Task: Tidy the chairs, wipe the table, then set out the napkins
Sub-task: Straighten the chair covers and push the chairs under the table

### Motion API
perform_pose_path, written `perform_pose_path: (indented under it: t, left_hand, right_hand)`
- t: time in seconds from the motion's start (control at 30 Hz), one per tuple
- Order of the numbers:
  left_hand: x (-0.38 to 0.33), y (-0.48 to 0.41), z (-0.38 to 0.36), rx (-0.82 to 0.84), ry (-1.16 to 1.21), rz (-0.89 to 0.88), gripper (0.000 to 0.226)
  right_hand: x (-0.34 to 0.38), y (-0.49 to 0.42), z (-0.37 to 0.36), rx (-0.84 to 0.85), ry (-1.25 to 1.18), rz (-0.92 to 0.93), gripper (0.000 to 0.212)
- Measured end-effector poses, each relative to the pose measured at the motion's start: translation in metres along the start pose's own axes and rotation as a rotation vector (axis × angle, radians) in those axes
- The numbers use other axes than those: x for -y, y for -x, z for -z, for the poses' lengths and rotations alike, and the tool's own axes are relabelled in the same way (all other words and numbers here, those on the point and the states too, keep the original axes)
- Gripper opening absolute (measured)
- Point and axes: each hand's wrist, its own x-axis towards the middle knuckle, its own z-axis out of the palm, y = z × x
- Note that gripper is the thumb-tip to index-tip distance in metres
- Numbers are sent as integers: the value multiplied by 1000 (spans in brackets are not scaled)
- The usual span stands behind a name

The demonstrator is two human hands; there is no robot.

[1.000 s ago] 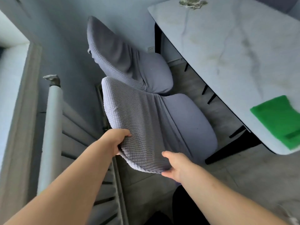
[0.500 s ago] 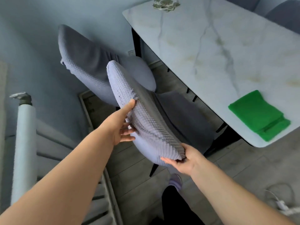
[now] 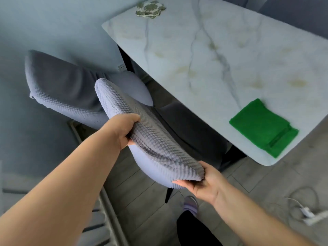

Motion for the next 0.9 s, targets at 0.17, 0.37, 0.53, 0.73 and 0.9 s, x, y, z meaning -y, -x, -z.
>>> perform_pose_path:
  t: [0.17, 0.37, 0.53, 0.73, 0.9]
  left_hand:
    - [-16, -11, -24, -32, 17, -71, 7]
    - [-24, -13, -41, -21, 79, -108, 10]
    - [-26, -19, -54, 8, 118, -134, 12]
    - [-13, -38, -66, 59, 140, -93, 13]
    - [-3, -55, -73, 86, 135, -74, 13]
  right_hand:
    - [32, 7, 0, 46, -43, 61, 32]
    - [56, 4, 5, 45, -66, 101, 36]
    - [72, -4, 6, 36, -121, 144, 35]
    - [90, -19, 14, -10, -152, 221, 31]
    - [94, -38, 26, -31, -158, 219, 23]
